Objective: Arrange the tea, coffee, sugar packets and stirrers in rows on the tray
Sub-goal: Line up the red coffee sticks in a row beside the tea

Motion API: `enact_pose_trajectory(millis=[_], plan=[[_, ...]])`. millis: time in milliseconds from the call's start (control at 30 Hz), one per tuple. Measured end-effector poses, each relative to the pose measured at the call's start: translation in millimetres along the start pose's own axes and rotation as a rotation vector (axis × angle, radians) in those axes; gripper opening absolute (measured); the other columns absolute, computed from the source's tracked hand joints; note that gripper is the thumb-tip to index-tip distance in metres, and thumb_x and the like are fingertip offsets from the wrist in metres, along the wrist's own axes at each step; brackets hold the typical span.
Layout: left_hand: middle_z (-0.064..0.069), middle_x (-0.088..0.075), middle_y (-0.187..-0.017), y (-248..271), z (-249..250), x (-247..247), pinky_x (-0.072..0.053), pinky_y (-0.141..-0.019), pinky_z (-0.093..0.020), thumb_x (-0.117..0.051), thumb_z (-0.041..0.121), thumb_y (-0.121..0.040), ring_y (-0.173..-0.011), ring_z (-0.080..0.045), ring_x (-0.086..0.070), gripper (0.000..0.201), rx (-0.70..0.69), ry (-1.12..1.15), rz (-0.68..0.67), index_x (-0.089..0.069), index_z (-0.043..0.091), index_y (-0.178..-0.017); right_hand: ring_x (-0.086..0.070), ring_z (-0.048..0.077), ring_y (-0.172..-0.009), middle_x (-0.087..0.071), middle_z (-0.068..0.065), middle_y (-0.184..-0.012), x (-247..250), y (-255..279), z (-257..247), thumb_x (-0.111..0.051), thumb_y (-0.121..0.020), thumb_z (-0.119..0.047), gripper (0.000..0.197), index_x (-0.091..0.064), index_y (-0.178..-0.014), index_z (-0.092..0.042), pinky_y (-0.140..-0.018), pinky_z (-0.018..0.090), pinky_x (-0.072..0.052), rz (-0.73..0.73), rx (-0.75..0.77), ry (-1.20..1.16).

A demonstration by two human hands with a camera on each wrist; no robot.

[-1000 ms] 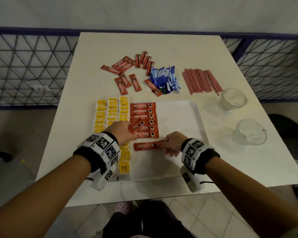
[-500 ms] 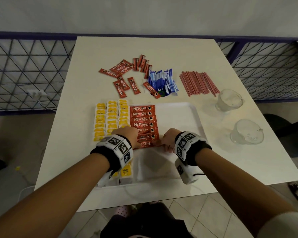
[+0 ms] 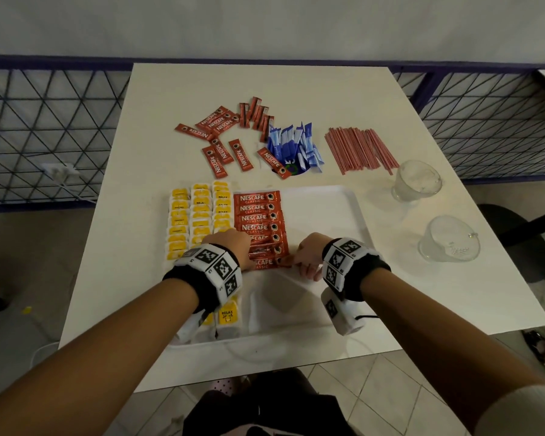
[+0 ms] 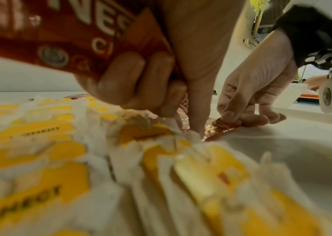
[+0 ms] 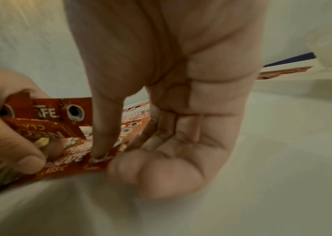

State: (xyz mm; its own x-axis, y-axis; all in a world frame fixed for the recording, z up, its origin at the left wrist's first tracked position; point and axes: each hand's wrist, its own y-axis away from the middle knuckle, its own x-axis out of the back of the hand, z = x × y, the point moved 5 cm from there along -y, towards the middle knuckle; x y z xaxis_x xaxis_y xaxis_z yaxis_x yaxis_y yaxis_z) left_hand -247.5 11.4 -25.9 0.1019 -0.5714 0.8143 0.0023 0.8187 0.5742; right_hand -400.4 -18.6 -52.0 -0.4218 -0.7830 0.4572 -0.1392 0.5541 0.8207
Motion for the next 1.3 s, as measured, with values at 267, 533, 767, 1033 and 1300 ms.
enact_pose_trajectory(millis=[267, 533, 767, 1033, 1300], plan=[[-0.001, -0.067, -0.089, 10, 0, 13, -0.050, -0.068, -0.024, -0.067, 0.039, -0.082, -0.077, -0.016, -0.063, 0.031, -0.120, 0.595, -0.073, -0.061, 0.017, -0.103, -0.059, 0.016, -0.068, -0.061, 0.002, -0.084, 16, 32, -32, -0.068, -0.082, -0.016, 0.024, -0.051, -0.099, -0.016, -0.067, 0.028, -0.053, -0.019, 0.405, -0.321], [0.006, -0.060, -0.058, 30, -8, 16, -0.042, -0.043, -0.014, -0.068, 0.031, -0.082, -0.042, -0.004, -0.052, 0.018, -0.145, 0.940, -0.160, -0.059, 0.018, -0.075, -0.060, 0.016, -0.069, -0.063, 0.004, -0.086, 21, 49, -52, -0.066, -0.083, -0.024, 0.017, -0.058, -0.093, -0.013, -0.071, 0.031, -0.055, -0.031, 0.506, -0.383], [0.006, -0.054, -0.051, 38, -21, 11, -0.037, -0.038, -0.017, -0.068, 0.033, -0.081, -0.035, -0.006, -0.042, 0.023, -0.107, 0.974, -0.183, -0.055, 0.015, -0.083, -0.058, 0.011, -0.062, -0.061, 0.002, -0.076, 27, 51, -63, -0.065, -0.084, -0.014, 0.010, -0.056, -0.078, -0.015, -0.060, 0.023, -0.054, 0.052, 0.547, -0.400], [0.004, -0.042, -0.044, 48, -59, 0, -0.026, -0.032, -0.016, -0.067, 0.017, -0.083, -0.030, -0.006, -0.031, 0.019, -0.010, 1.188, -0.143, -0.050, 0.013, -0.074, -0.059, 0.014, -0.061, -0.062, 0.009, -0.076, 32, 51, -45, -0.060, -0.084, 0.001, 0.013, -0.056, -0.084, -0.011, -0.056, 0.021, -0.054, 0.015, 0.505, -0.583], [0.001, -0.040, -0.047, 43, -65, -2, -0.024, -0.033, -0.015, -0.066, 0.007, -0.083, -0.029, -0.008, -0.028, 0.014, 0.037, 1.136, -0.030, -0.055, 0.013, -0.077, -0.056, 0.015, -0.059, -0.065, 0.009, -0.074, 17, 44, -4, -0.063, -0.085, -0.001, 0.009, -0.057, -0.086, -0.008, -0.058, 0.023, -0.053, -0.012, 0.324, -0.446]])
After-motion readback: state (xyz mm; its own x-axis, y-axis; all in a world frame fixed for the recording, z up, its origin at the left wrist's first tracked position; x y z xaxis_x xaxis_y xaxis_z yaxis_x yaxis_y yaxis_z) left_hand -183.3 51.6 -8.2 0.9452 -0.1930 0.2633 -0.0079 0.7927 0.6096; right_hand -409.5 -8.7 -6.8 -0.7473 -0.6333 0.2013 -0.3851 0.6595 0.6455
